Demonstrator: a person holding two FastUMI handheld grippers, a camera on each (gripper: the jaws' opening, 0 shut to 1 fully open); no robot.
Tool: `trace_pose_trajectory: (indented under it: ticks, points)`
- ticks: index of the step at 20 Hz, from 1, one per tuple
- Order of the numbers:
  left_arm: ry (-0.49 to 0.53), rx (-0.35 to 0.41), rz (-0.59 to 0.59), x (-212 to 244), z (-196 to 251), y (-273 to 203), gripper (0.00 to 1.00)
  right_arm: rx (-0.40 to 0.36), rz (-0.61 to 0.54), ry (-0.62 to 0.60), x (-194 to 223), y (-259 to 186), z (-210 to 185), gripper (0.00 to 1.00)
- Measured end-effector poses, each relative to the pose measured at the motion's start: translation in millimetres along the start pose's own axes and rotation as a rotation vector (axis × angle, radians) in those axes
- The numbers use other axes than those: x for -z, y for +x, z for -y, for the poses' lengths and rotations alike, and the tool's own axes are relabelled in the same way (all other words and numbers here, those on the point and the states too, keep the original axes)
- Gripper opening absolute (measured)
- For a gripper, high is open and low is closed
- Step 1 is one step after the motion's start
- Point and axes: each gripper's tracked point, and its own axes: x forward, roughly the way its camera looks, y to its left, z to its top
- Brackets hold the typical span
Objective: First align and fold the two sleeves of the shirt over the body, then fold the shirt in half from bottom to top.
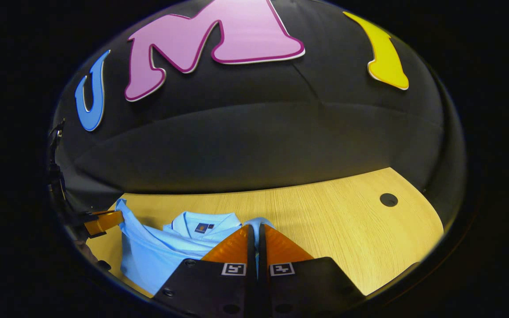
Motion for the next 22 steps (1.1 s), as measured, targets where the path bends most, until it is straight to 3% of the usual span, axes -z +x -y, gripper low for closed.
trace_pose_trajectory:
  ticks: [5, 6, 7, 11, 13, 15, 18, 22]
  points:
    - [-0.01, -0.034, -0.004, 6, -6, 33, 0.06, 0.008, -0.015, -0.005, 0, 43, 4, 0.05]
    - [-0.006, -0.039, -0.006, 8, -7, 38, 0.1, 0.01, -0.02, -0.005, 2, 50, 5, 0.05]
    - [-0.002, -0.045, -0.006, 9, -7, 44, 0.06, 0.011, -0.023, -0.003, 3, 56, 4, 0.05]
    - [0.025, -0.061, -0.042, 25, -10, 60, 0.06, 0.025, -0.057, 0.011, 17, 78, 5, 0.05]
    - [0.032, -0.062, -0.056, 35, -9, 69, 0.1, 0.033, -0.068, 0.016, 22, 86, 7, 0.05]
    - [0.03, -0.057, -0.065, 43, -9, 74, 0.06, 0.04, -0.084, 0.008, 31, 93, 7, 0.05]
    - [0.028, -0.051, -0.071, 47, -10, 77, 0.1, 0.05, -0.117, 0.006, 45, 97, 12, 0.05]
    - [0.045, -0.044, -0.087, 55, -10, 81, 0.06, 0.057, -0.146, -0.018, 59, 100, 15, 0.05]
